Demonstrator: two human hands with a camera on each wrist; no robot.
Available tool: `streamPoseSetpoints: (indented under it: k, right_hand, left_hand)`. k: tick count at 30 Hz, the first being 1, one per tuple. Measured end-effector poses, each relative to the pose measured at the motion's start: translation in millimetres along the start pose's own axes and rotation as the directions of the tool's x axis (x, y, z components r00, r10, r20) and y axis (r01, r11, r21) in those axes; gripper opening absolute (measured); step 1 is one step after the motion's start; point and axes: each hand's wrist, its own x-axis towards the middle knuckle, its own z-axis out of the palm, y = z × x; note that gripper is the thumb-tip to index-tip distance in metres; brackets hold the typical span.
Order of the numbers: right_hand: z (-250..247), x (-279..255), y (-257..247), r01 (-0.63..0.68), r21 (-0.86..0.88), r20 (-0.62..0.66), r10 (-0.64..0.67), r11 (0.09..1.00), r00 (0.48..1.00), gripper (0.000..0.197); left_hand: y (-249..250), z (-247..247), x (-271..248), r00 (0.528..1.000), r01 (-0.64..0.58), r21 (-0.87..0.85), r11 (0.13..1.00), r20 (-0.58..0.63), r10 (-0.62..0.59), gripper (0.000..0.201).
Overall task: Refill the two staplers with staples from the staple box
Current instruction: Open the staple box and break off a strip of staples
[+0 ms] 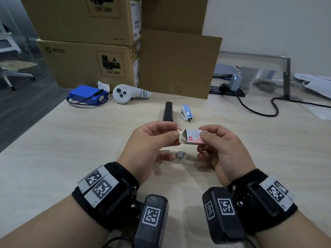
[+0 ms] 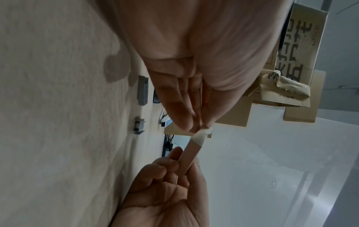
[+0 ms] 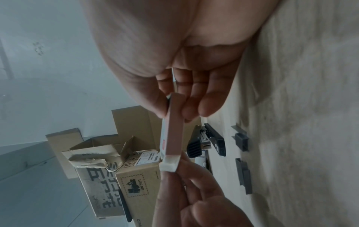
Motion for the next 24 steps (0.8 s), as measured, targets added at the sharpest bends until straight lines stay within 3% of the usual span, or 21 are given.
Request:
streamPoseSetpoints:
  k: [8,15,24]
  right_hand:
    - [-0.2,-0.1,1.0,0.037,-0.029,-0.001,-0.037,0.999,0.999,0.01]
    - [-2.0,-3.1,1.2,0.139,-0.192,0.031,-0.135,0.972,0.99,0.012]
    - [-1.9,-4.1,0.0,0.131,-0.154,0.046,-0.125,0.979,0.991,0.012]
  left_hand:
    - [-3.0,1.6,0.0,0.999,0.035,0.02,0.999,0.015,-0.036,0.013]
    - [-3.5,1.7,-0.4,0.999,0.04,0.051,0.998,0.016,-0.041,0.013]
    - [-3.0,1.0,0.2,0.999,0.039,0.069,0.997,0.007,-0.039,0.014]
